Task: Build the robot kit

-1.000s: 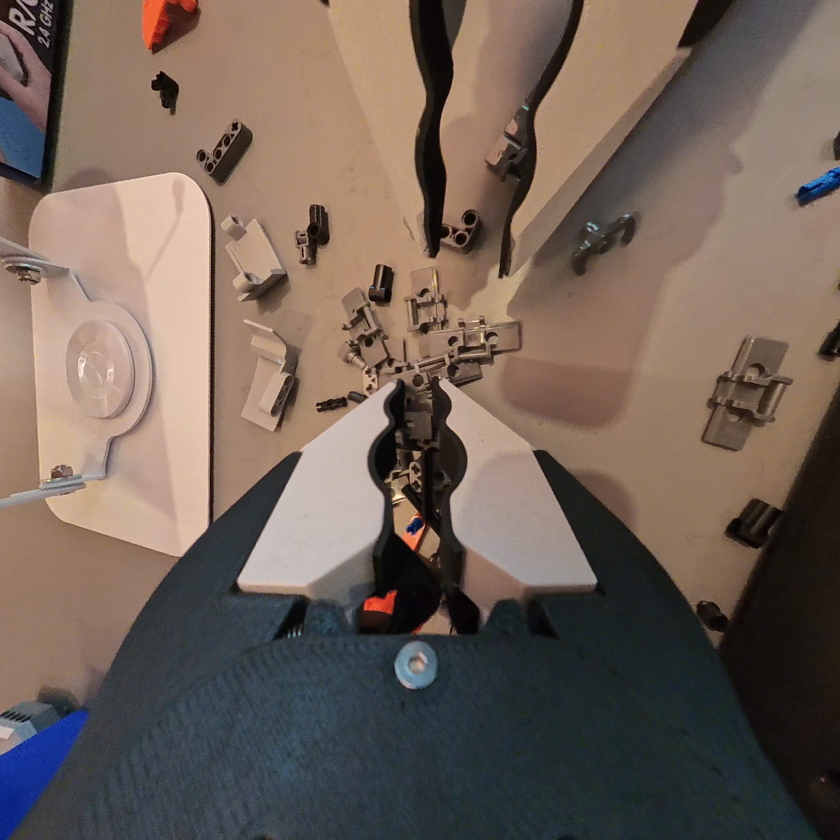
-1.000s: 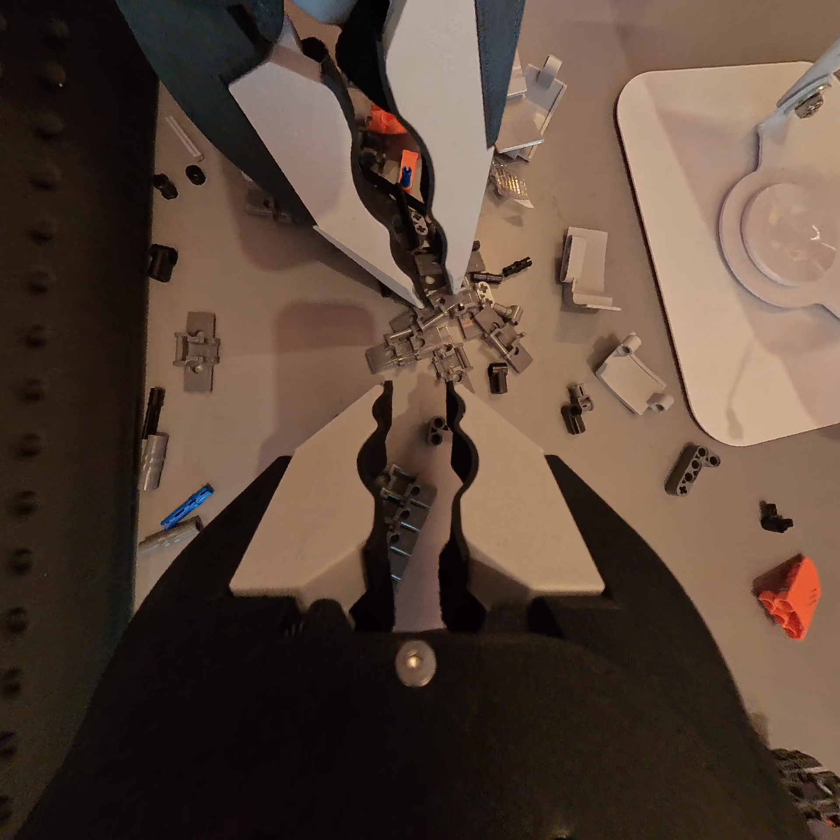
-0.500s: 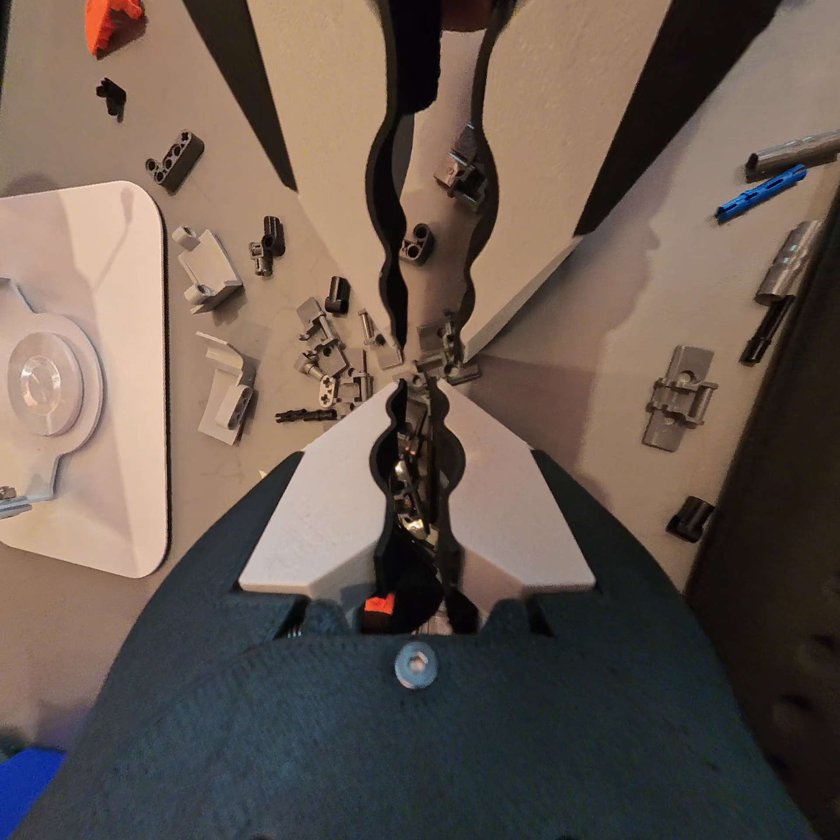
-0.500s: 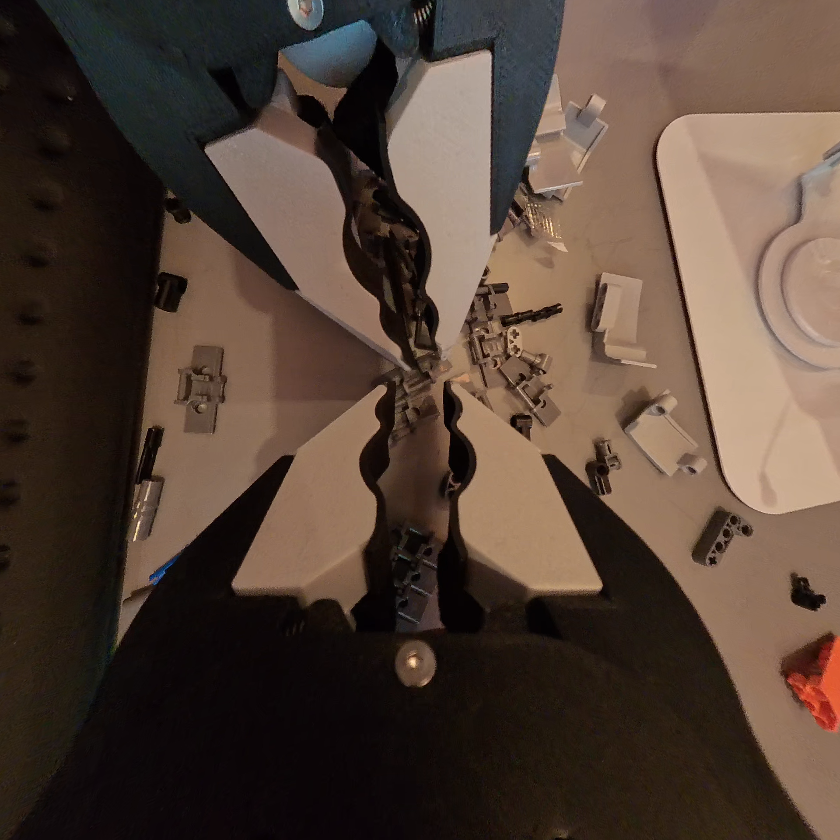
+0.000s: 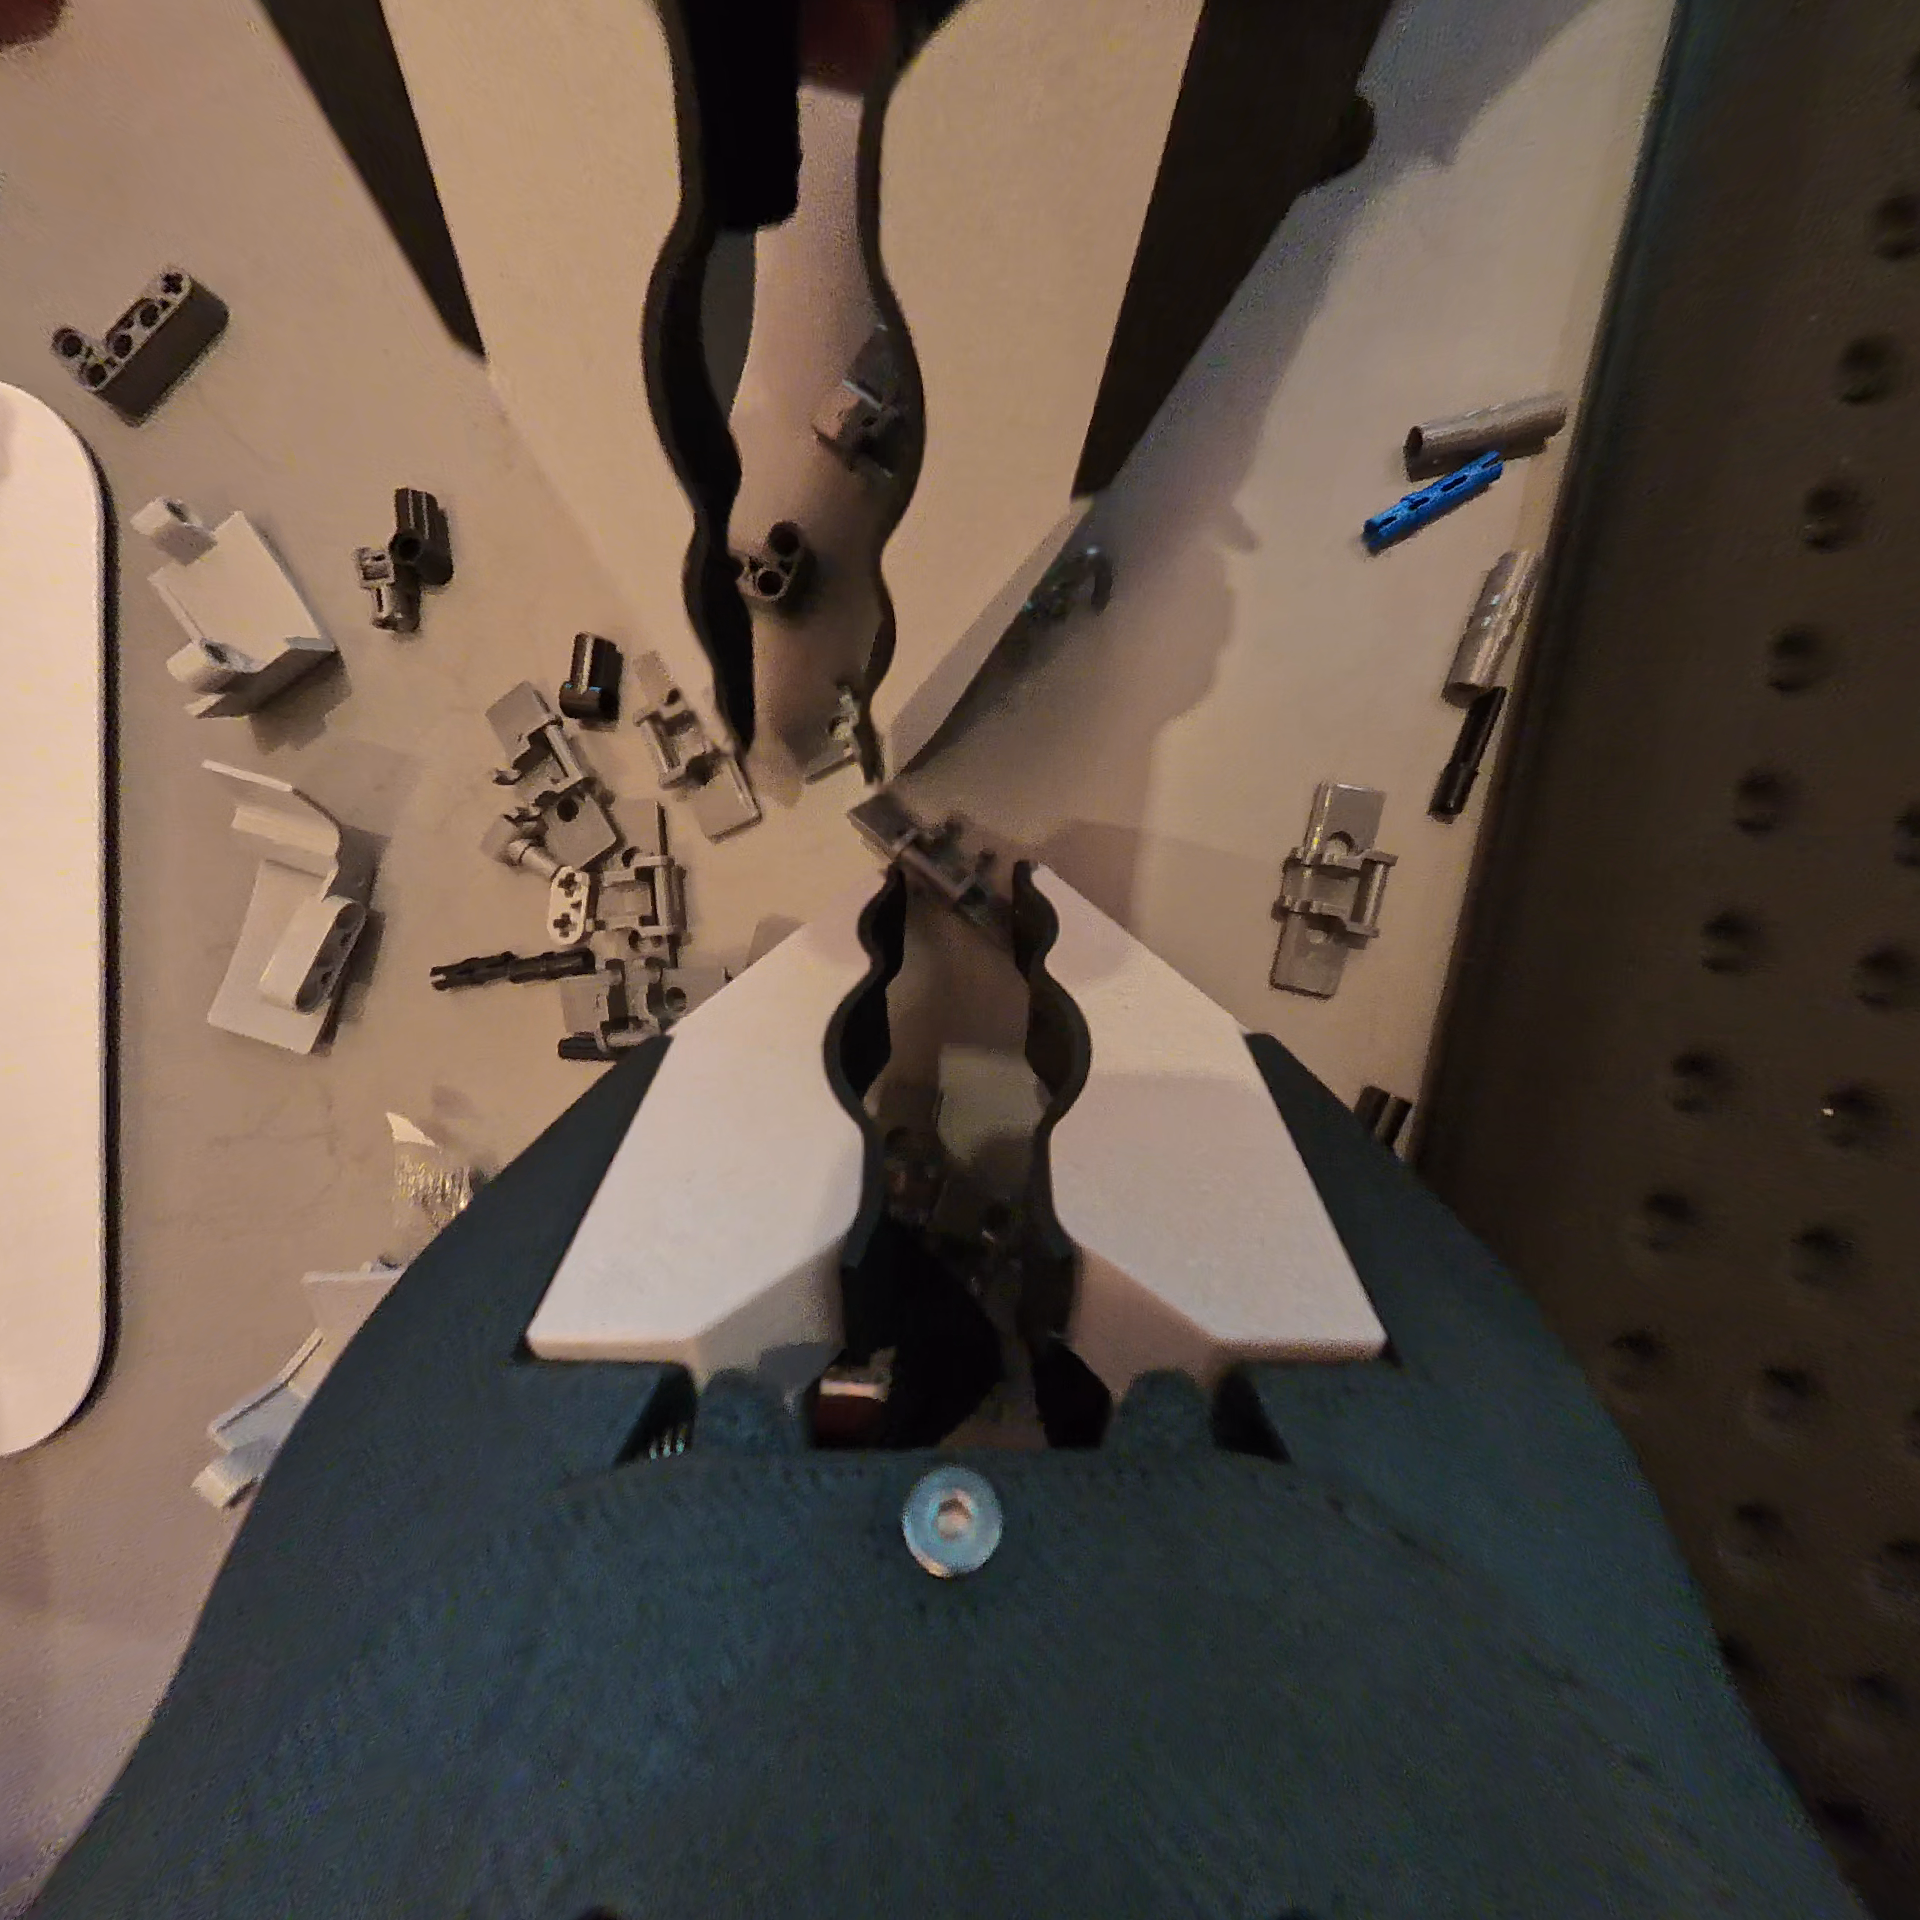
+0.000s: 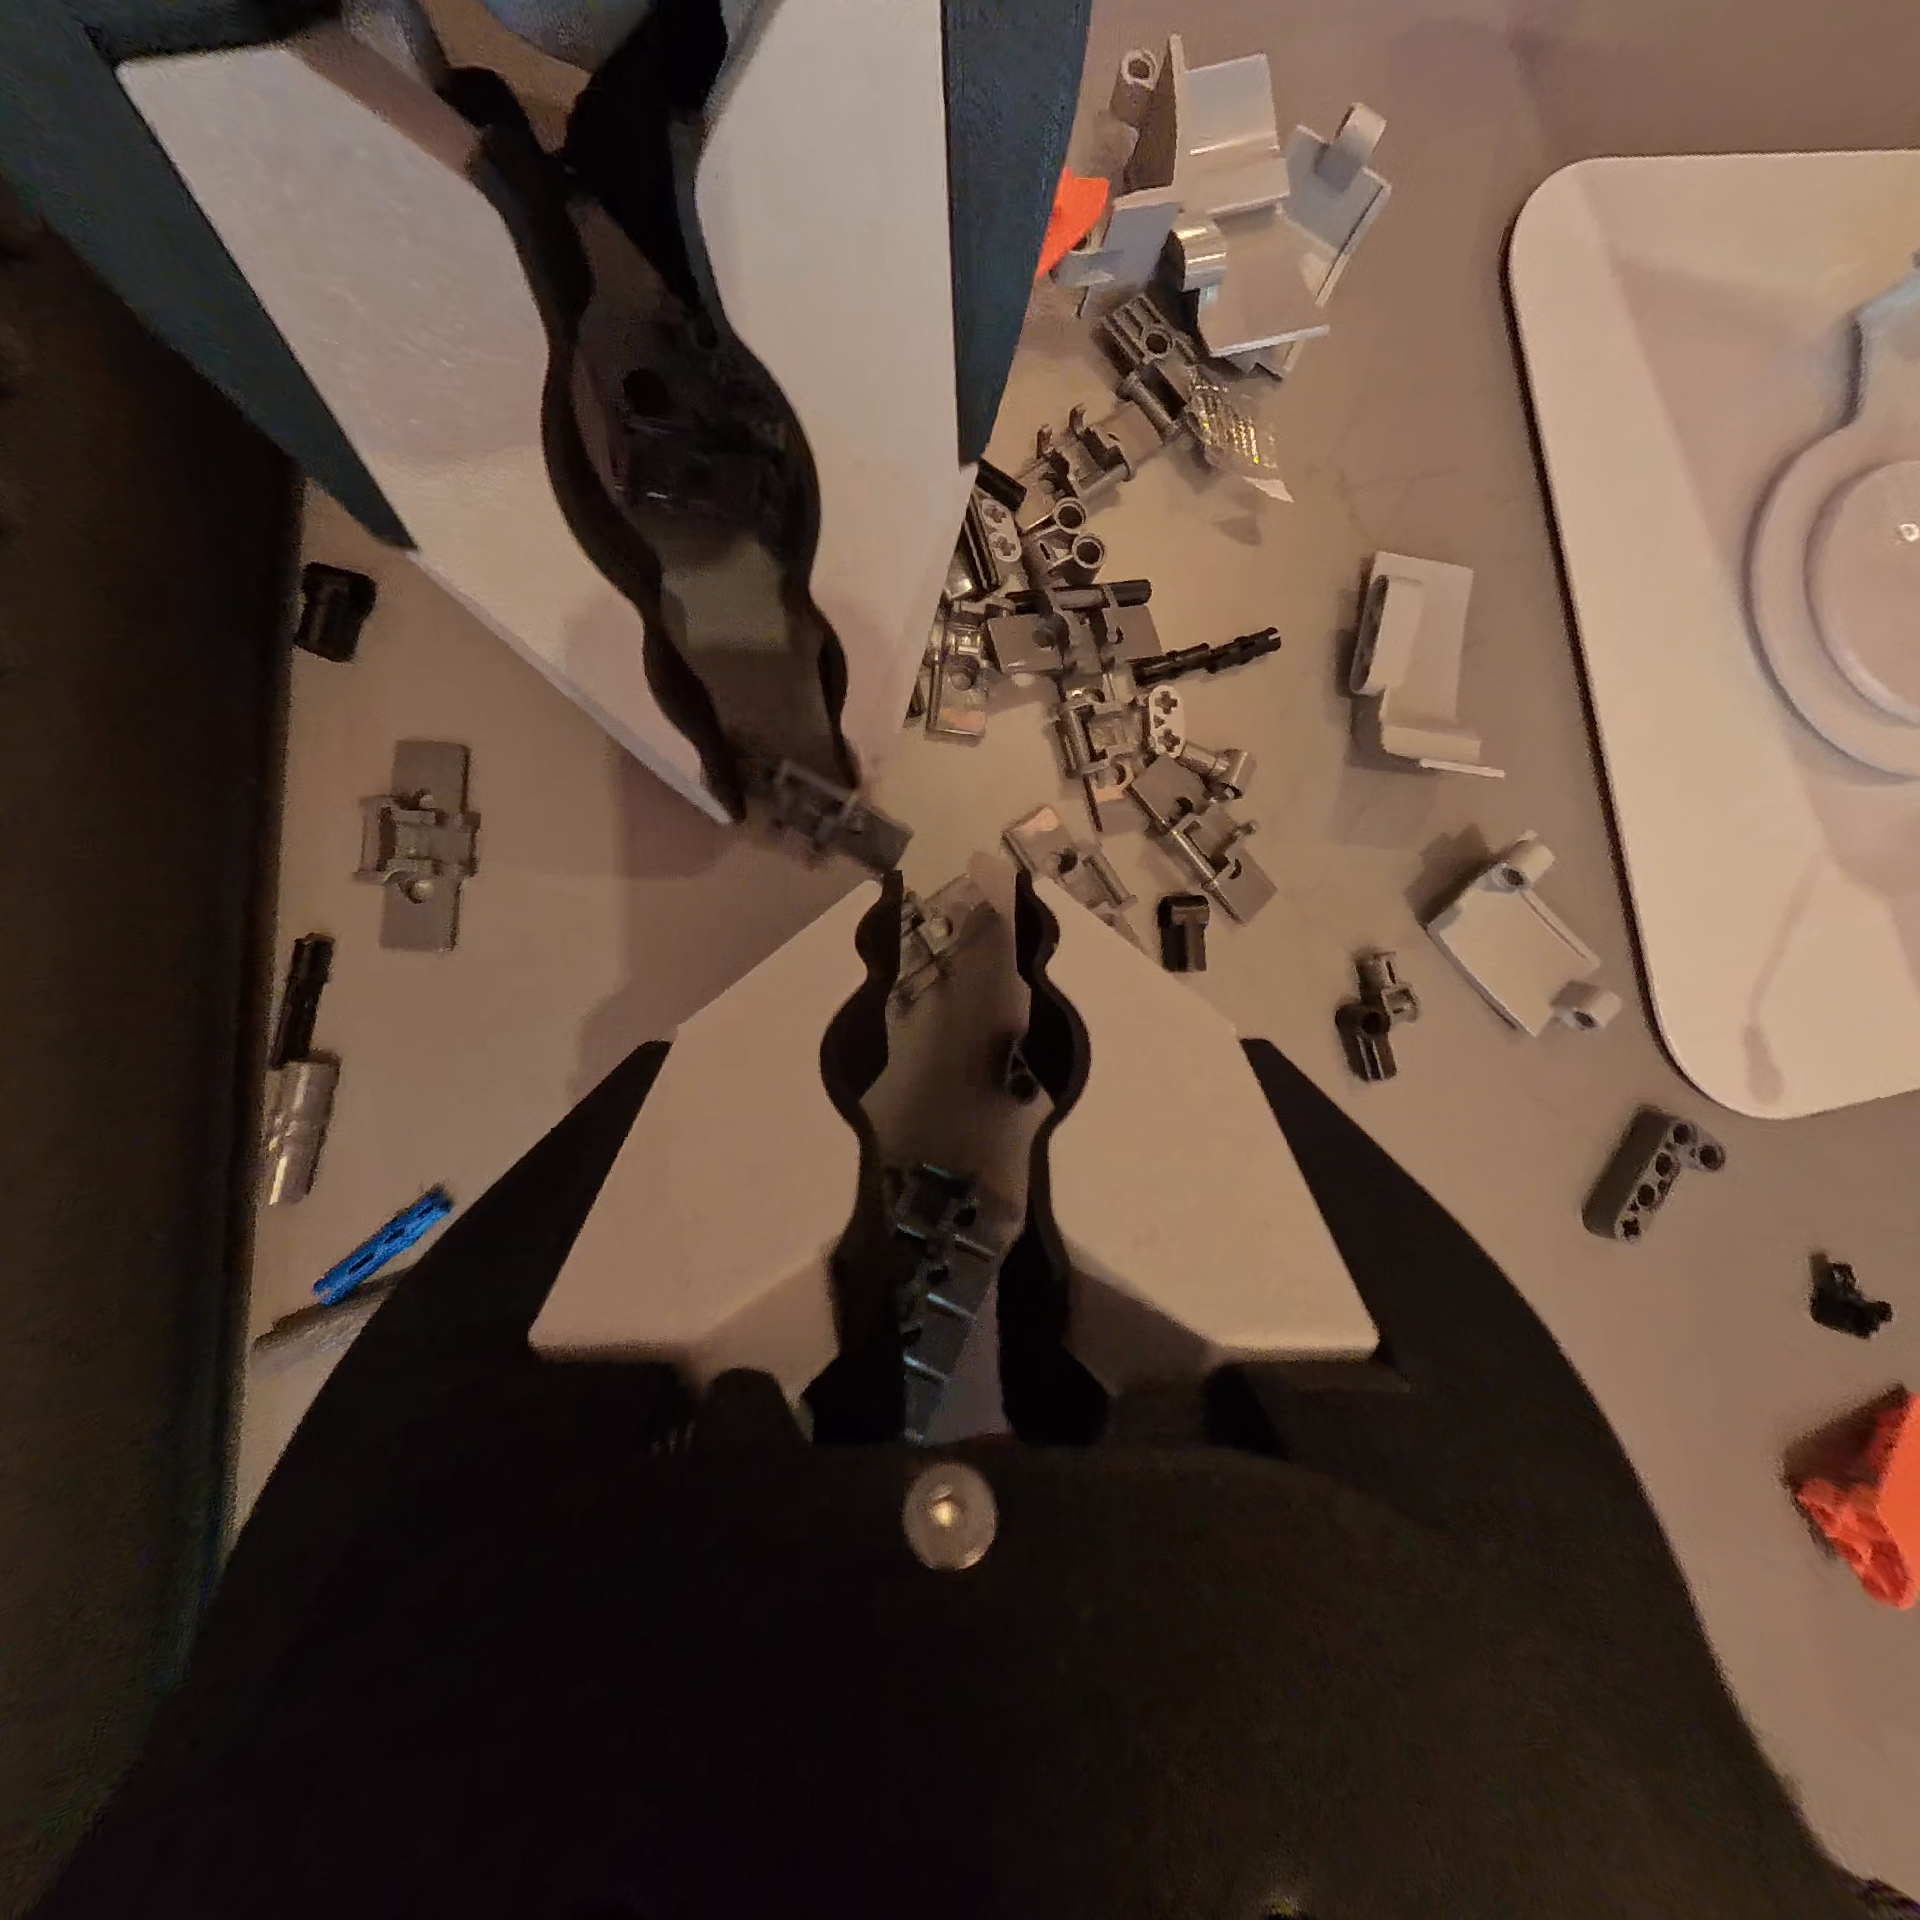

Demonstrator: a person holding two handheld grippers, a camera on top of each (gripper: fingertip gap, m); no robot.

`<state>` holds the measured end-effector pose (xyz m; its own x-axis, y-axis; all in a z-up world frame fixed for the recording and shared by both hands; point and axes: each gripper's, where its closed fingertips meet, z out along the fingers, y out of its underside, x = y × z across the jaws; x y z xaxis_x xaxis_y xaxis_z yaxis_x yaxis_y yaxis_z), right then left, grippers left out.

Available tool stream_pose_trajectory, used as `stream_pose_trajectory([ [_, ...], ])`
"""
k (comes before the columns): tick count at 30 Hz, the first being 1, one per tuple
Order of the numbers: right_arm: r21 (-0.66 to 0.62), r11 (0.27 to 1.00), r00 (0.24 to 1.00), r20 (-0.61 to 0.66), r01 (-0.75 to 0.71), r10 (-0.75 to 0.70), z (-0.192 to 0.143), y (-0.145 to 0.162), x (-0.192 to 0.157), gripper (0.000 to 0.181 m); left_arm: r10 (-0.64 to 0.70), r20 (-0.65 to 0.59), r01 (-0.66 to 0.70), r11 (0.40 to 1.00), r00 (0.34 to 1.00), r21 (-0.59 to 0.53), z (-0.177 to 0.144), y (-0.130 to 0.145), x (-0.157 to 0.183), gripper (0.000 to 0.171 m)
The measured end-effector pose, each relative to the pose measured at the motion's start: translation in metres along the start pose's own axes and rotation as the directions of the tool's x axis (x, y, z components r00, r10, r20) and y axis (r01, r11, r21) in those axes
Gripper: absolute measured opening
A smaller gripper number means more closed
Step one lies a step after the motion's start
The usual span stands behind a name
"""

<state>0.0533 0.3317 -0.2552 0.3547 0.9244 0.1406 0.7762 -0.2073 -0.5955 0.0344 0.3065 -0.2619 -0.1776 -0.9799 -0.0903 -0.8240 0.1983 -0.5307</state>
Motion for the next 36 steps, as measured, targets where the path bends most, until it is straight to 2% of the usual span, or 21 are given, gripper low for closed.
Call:
stream_pose_trajectory([
  [4,0.033,0.999,1.000,0.025,-0.011,0.010,-0.012,-0.005,-0.011,0.017,-0.031,0.031,0.030,0.999,0.999,0.028,-0.009,0.002,-0.002,0.021],
  [7,0.034,0.999,0.998,0.058,-0.041,0.039,-0.011,-0.008,-0.022,0.018,-0.029,0.035,0.029,1.000,0.999,0.002,-0.006,0.008,0.002,0.020],
  [13,-0.007,0.995,0.994,0.047,-0.095,0.096,0.000,-0.007,-0.032,0.018,-0.014,-0.015,0.014,1.000,1.000,0.024,-0.002,0.002,0.018,0.018],
  [20,-0.019,0.986,0.986,0.027,-0.163,0.163,-0.005,0.000,-0.040,0.023,-0.030,-0.013,0.031,0.999,0.999,0.035,-0.003,0.002,0.023,0.018],
  [24,-0.011,0.983,0.983,0.008,-0.181,0.181,-0.003,0.001,-0.039,0.018,-0.009,-0.028,0.010,0.999,1.000,0.037,-0.001,-0.002,0.029,0.018],
  [26,-0.004,0.982,0.982,0.013,-0.189,0.189,-0.003,0.001,-0.039,0.008,0.000,-0.040,0.002,0.999,0.999,0.044,0.000,-0.004,0.033,0.018],
  [31,0.018,0.987,0.987,0.017,-0.157,0.157,-0.004,0.001,-0.038,0.008,0.015,-0.042,-0.013,0.999,0.999,0.049,0.000,-0.005,0.034,0.020],
  [33,0.028,0.988,0.989,0.023,-0.149,0.149,-0.010,0.000,-0.039,0.008,0.020,-0.019,-0.019,0.998,1.000,0.058,-0.004,-0.005,0.029,0.021],
  [36,0.080,0.983,0.987,0.007,-0.163,0.163,-0.039,-0.001,-0.032,0.008,0.033,0.016,-0.035,0.989,0.999,0.145,-0.016,-0.021,0.023,0.022],
])
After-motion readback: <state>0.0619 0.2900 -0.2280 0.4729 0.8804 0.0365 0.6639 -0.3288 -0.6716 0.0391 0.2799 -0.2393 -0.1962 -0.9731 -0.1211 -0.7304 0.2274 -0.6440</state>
